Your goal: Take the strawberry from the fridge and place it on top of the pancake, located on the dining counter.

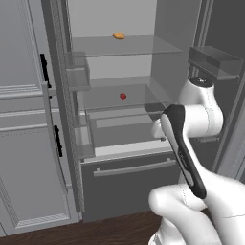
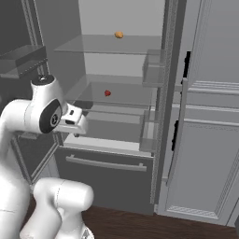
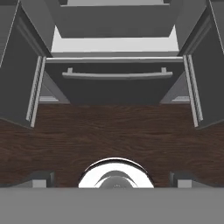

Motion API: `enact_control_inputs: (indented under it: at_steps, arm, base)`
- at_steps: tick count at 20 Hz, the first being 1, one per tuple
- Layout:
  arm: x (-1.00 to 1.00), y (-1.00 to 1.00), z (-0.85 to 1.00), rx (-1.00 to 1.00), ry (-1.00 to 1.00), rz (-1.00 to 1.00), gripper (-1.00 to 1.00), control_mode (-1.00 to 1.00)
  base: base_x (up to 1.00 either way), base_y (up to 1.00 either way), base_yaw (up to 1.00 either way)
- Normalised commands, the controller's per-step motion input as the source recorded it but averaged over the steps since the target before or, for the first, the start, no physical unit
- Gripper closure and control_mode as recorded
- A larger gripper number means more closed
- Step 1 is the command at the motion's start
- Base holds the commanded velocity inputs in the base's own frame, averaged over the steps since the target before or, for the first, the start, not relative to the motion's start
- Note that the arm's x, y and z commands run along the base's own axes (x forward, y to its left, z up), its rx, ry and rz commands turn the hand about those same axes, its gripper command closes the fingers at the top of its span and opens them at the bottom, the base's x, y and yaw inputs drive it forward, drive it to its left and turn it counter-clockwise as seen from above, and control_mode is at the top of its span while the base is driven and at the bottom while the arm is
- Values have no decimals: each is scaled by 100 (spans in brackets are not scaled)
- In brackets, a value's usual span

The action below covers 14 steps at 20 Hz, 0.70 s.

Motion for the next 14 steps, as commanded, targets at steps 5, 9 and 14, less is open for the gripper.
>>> enact_control_inputs:
  at_steps: [5,9,14]
  arm:
    - [-60,11,0,0,-16,0,-100,-100]
    - [-39,0,0,0,-3,0,-100,-100]
    - [-13,-3,0,0,0,0,-100,-100]
  base:
    - [0,0,0]
    - [0,0,0]
    - [0,0,0]
